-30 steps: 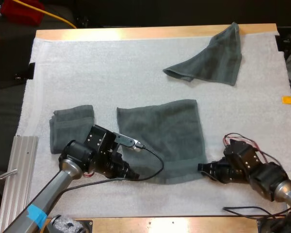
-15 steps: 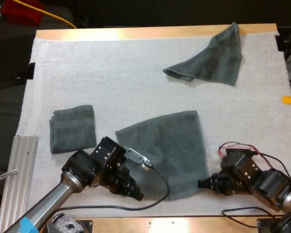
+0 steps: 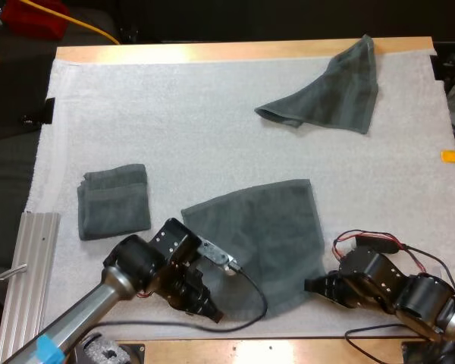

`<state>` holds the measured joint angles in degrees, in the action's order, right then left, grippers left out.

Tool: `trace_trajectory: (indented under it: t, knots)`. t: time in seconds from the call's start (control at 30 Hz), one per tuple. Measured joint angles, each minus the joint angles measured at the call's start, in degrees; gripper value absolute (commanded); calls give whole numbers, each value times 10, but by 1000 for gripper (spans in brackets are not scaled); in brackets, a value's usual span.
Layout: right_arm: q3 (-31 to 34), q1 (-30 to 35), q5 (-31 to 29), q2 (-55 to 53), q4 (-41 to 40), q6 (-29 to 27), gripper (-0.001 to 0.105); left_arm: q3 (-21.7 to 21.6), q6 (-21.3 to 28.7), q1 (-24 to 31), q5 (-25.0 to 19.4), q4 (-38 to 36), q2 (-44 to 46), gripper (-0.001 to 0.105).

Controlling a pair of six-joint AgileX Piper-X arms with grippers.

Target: Pick towel from pile, fold and stack

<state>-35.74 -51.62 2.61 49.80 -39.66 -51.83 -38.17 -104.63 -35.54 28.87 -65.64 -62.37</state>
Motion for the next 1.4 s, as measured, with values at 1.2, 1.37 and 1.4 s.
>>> trace_trajectory:
  t: [1.2,1.37,1.4]
  knots:
    - [0,230,136,237,377,108,2,0,-48,333,275,193,-196,0]
    - [0,251,148,276,426,114,2,0,-63,344,260,240,-196,0]
    - [0,253,149,283,432,117,2,0,-65,344,256,246,-196,0]
